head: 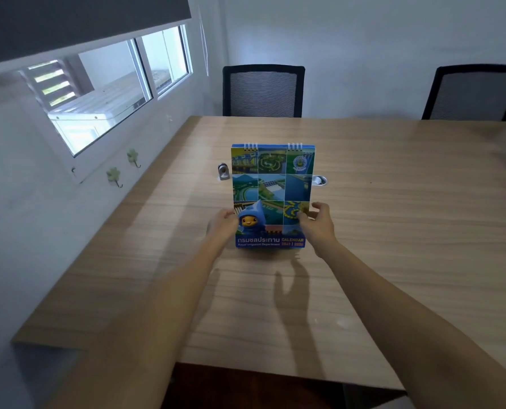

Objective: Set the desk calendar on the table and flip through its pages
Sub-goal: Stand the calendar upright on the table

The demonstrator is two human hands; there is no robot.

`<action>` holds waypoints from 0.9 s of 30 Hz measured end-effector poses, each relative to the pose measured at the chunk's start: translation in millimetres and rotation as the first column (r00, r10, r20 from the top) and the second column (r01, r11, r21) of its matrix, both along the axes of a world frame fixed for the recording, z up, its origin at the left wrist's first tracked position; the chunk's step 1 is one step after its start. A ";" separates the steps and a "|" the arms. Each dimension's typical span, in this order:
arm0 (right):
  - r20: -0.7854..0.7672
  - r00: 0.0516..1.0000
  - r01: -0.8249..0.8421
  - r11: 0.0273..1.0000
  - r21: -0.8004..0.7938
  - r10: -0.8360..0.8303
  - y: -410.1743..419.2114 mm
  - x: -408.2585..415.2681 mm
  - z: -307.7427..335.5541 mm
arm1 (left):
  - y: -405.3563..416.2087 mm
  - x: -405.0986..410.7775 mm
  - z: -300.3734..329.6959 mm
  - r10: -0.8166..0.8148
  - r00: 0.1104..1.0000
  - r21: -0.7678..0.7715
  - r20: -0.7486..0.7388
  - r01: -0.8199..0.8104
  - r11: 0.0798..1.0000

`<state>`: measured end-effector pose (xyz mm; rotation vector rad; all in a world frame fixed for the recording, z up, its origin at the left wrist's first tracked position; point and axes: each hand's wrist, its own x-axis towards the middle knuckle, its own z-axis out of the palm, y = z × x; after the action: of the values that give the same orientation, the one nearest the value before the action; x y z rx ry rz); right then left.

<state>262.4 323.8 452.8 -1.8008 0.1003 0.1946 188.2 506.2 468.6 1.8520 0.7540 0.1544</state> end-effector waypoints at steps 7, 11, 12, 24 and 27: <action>-0.013 0.997 0.072 0.996 0.056 -0.071 -13.7 14.4 -1.5 | 13.6 -1.9 2.8 0.085 0.996 -0.146 0.025 -0.080 0.986; -0.043 0.998 0.045 0.991 0.125 -0.040 -23.4 15.3 -1.3 | 18.8 -3.9 1.3 0.077 0.996 -0.272 0.040 -0.063 0.960; -0.040 0.999 0.029 0.993 0.117 -0.025 -25.1 14.3 -0.3 | 19.3 -4.3 1.2 0.082 0.996 -0.285 0.045 -0.066 0.956; 0.135 0.990 0.070 0.968 -0.241 -0.038 -25.1 4.7 14.3 | 12.9 -4.1 0.2 0.086 0.995 -0.160 0.058 -0.076 0.984; 0.107 0.994 0.028 0.970 -0.243 -0.002 -23.4 1.6 18.4 | 8.5 -3.4 2.6 0.044 0.998 -0.136 0.044 -0.038 0.990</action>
<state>264.0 300.4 471.2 -2.0516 0.0644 0.0774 184.8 514.7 471.2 1.7003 0.7523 0.1683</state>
